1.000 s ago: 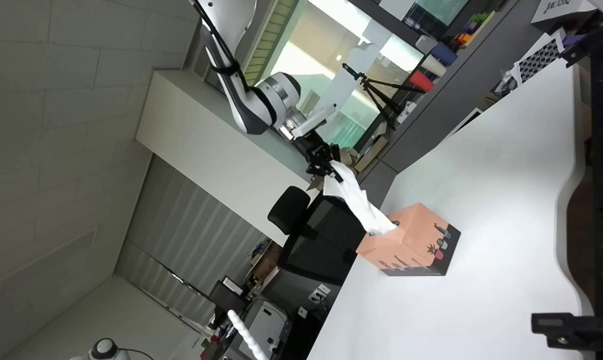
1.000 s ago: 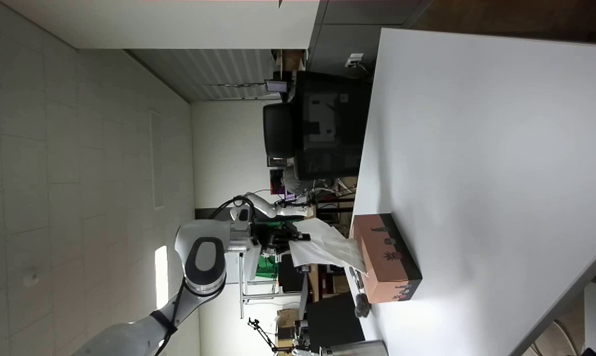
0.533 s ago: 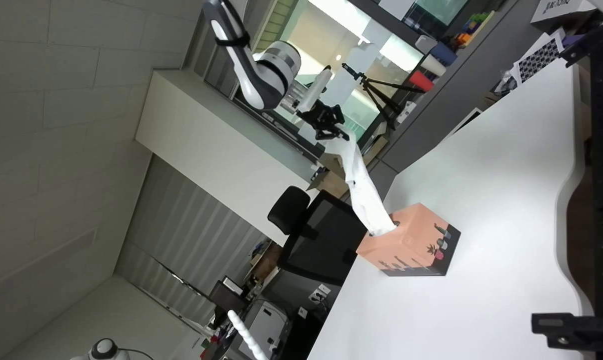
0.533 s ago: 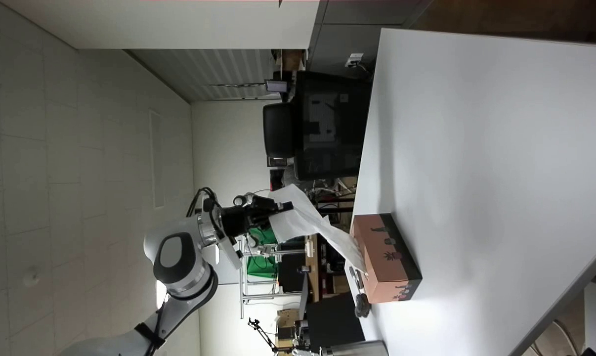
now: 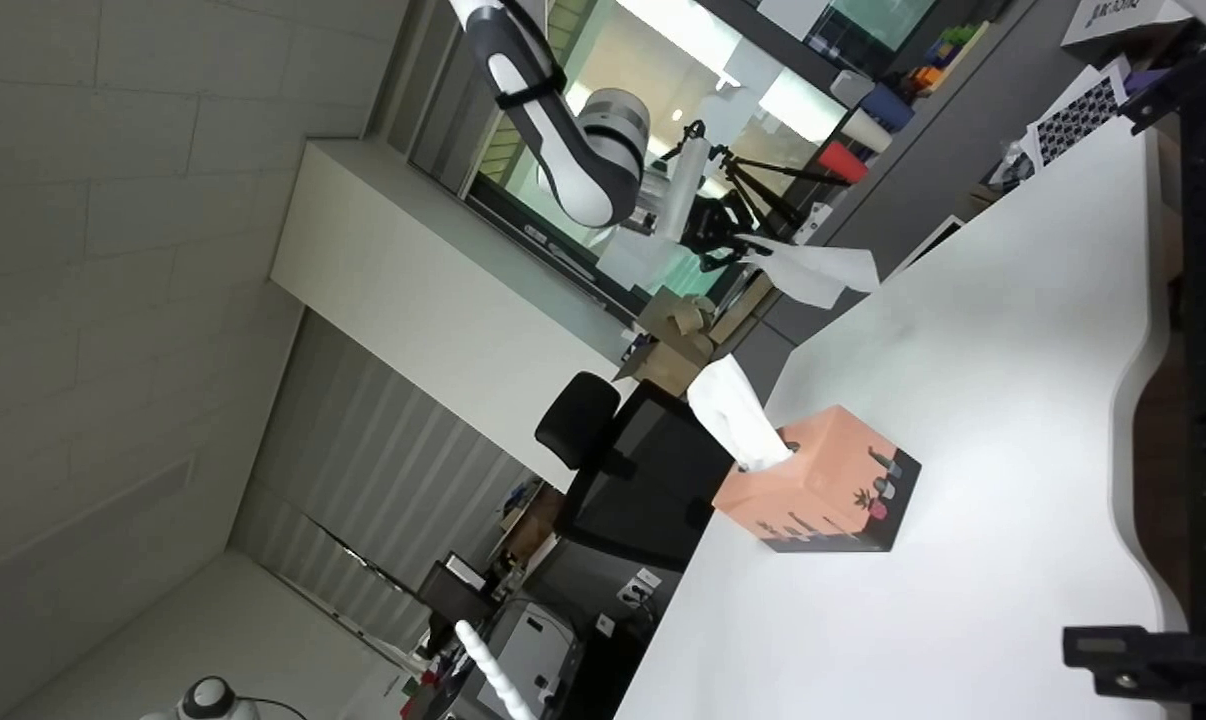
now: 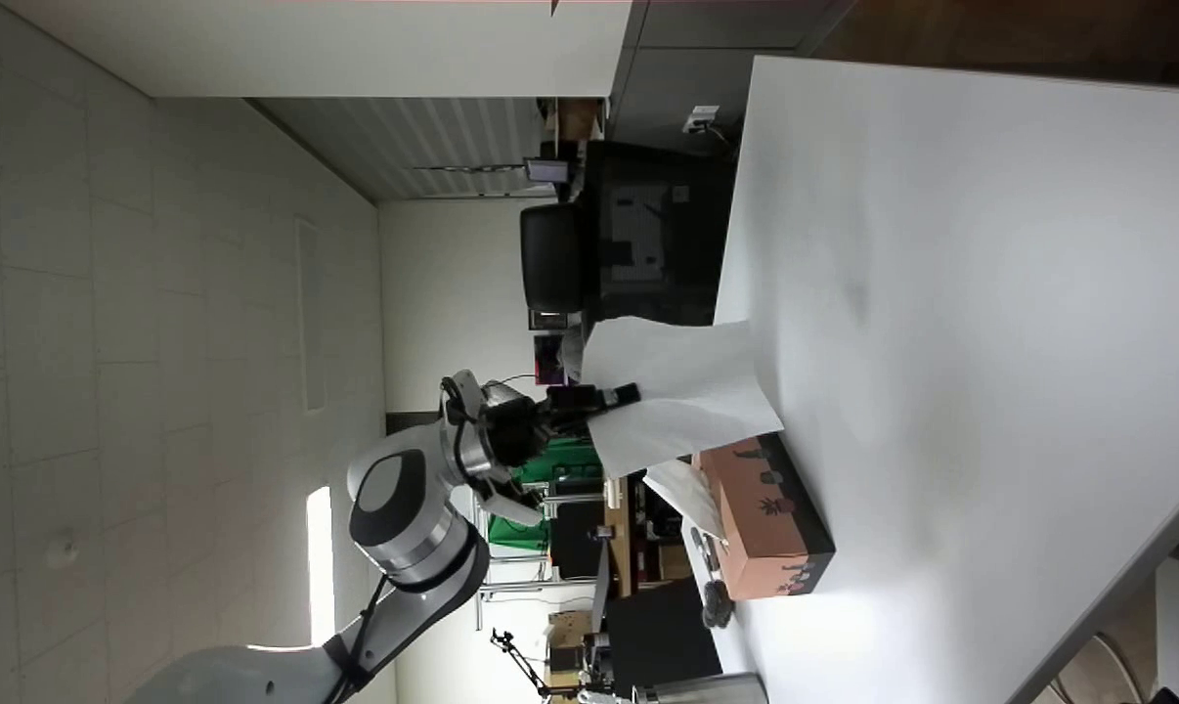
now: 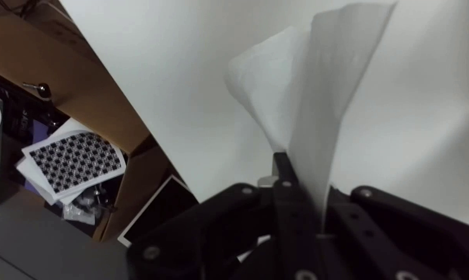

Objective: Remove a tissue from the box

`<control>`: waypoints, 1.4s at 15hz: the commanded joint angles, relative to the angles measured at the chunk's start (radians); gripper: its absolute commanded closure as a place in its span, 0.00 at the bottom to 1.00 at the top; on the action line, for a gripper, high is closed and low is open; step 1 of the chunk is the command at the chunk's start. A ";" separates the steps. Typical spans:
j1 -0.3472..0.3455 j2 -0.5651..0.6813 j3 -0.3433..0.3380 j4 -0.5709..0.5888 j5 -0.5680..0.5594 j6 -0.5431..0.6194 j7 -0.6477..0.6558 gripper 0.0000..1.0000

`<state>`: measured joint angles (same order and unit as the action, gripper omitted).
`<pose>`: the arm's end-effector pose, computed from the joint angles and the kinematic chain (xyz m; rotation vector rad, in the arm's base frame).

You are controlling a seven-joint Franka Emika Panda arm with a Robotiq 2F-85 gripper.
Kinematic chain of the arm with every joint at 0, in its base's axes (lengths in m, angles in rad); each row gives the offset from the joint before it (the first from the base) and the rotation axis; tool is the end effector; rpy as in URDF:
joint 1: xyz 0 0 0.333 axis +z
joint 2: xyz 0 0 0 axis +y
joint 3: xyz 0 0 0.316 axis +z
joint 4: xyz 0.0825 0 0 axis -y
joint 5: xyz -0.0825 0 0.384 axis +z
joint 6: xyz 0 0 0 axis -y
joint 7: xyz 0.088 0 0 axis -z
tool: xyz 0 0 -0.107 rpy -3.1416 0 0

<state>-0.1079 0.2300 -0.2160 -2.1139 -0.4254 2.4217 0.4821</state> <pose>0.5512 -0.1844 0.3163 2.7219 -0.6761 0.1439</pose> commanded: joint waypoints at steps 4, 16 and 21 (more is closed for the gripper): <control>0.019 0.226 0.005 0.075 0.206 -0.006 0.014 1.00; 0.010 0.578 -0.095 0.338 0.369 -0.017 0.060 1.00; 0.018 0.681 -0.096 0.433 0.402 -0.045 0.049 0.73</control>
<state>-0.0994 0.8565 -0.3077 -1.7632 -0.0441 2.4186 0.5119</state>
